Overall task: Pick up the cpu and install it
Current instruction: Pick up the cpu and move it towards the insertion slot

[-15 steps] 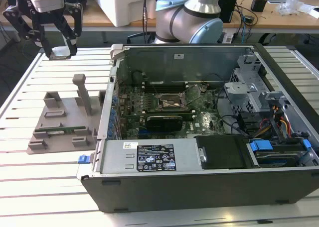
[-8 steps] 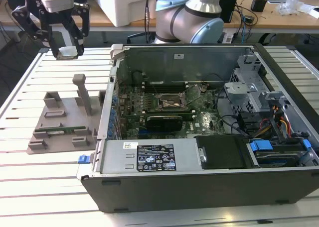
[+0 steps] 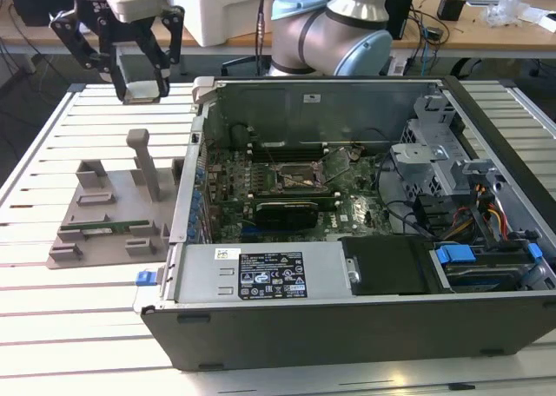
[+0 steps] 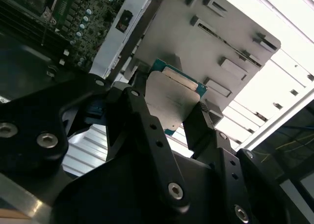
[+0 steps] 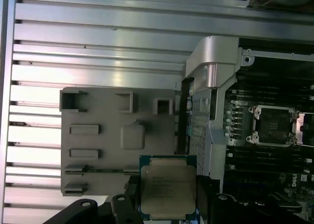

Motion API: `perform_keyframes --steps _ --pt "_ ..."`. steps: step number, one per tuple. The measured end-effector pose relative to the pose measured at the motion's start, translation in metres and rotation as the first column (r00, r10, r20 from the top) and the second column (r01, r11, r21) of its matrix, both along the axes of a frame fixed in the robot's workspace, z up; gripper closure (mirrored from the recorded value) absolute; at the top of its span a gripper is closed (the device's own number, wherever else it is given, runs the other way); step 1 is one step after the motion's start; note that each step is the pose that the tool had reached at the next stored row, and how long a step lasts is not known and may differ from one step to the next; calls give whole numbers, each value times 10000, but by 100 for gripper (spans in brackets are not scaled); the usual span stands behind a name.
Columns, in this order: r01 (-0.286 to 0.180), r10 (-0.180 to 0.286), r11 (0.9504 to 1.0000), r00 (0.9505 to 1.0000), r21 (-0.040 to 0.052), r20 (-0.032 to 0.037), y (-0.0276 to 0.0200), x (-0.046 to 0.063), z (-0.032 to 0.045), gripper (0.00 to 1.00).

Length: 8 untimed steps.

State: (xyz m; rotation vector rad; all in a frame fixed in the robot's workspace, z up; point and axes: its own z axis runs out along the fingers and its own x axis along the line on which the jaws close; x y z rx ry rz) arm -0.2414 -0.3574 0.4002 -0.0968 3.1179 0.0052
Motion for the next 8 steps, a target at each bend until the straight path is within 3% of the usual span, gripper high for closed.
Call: perform_keyframes --steps 8 --pt "0 0 10000 10000 -9 0 6 197 -6 45"
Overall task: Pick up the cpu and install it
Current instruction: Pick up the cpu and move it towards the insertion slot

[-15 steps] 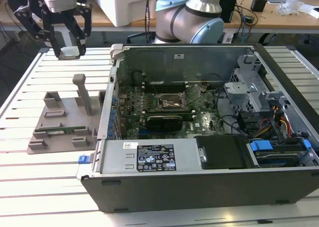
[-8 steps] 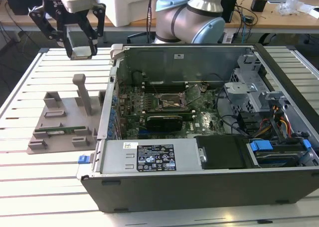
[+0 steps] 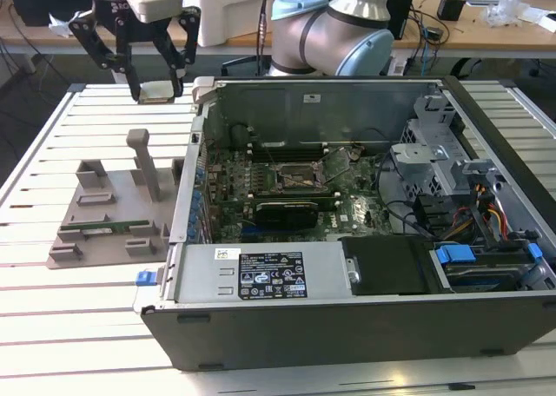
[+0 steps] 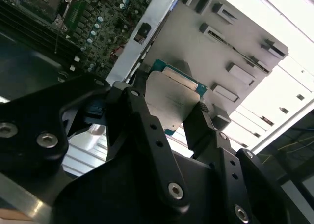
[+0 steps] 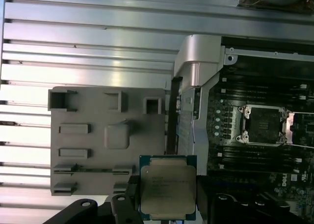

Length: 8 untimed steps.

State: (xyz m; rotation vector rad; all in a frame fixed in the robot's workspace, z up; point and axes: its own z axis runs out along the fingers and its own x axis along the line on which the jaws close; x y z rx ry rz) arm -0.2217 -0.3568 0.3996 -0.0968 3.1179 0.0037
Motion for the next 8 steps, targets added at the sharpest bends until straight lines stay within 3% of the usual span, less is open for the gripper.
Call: perform_keyframes --steps 8 --pt "0 0 10000 10000 -21 0 15 217 -8 45"
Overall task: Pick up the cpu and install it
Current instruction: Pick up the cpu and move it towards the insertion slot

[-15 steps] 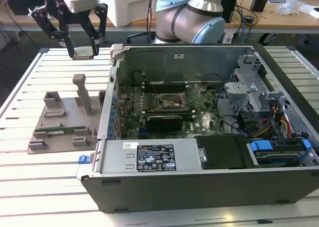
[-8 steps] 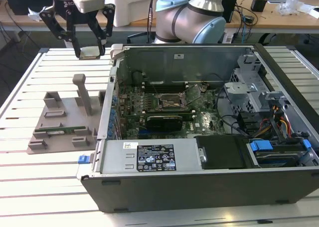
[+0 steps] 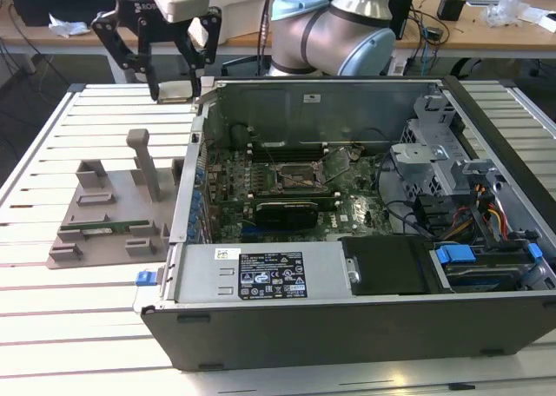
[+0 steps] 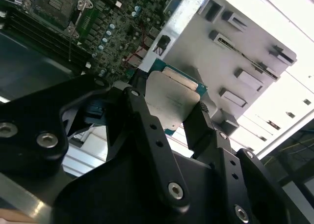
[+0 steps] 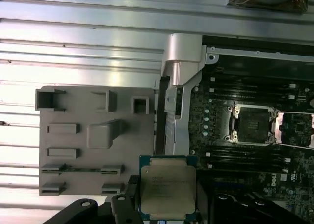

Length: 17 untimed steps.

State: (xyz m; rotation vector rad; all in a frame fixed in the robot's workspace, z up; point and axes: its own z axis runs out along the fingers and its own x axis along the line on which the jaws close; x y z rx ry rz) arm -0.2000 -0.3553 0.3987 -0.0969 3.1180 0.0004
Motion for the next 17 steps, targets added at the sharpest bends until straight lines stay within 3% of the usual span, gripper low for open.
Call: perform_keyframes --steps 13,17 --pt "-1 1 10000 10000 -27 0 12 269 -13 45" --pt "-1 1 10000 10000 -41 0 19 397 -21 45"
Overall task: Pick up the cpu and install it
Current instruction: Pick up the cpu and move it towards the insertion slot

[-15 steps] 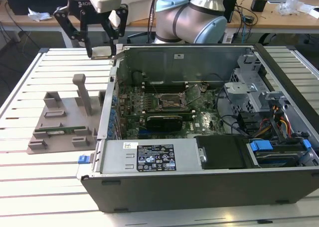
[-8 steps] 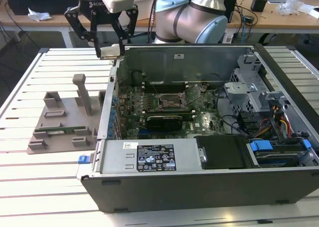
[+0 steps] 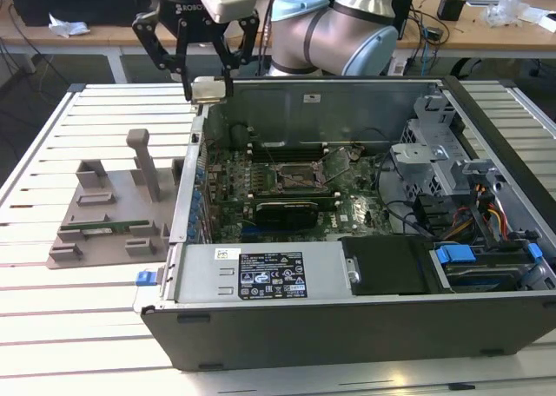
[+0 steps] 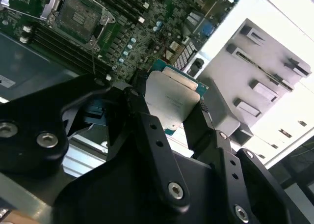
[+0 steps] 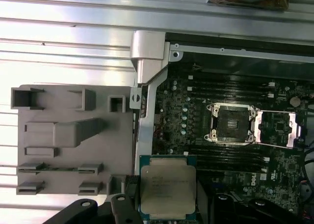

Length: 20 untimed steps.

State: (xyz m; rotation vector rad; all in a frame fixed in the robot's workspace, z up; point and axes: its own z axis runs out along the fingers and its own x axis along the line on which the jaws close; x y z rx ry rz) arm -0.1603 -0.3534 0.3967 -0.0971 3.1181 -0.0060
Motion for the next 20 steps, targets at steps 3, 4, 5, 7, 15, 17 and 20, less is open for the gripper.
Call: perform_keyframes --steps 3,4,5,7,15,17,20 --pt "0 0 10000 10000 -4 -1 10 52 -13 45" --pt "0 0 10000 10000 -4 -1 13 61 -18 45" --pt "0 0 10000 10000 -4 0 18 84 -28 45" --pt "1 -1 10000 10000 -9 -3 34 139 -58 45" --pt "0 0 10000 10000 -19 -11 92 271 -171 45" --pt "-1 1 10000 10000 -23 -12 104 312 -187 45" --pt "1 -1 10000 10000 -28 -12 126 416 -228 45"
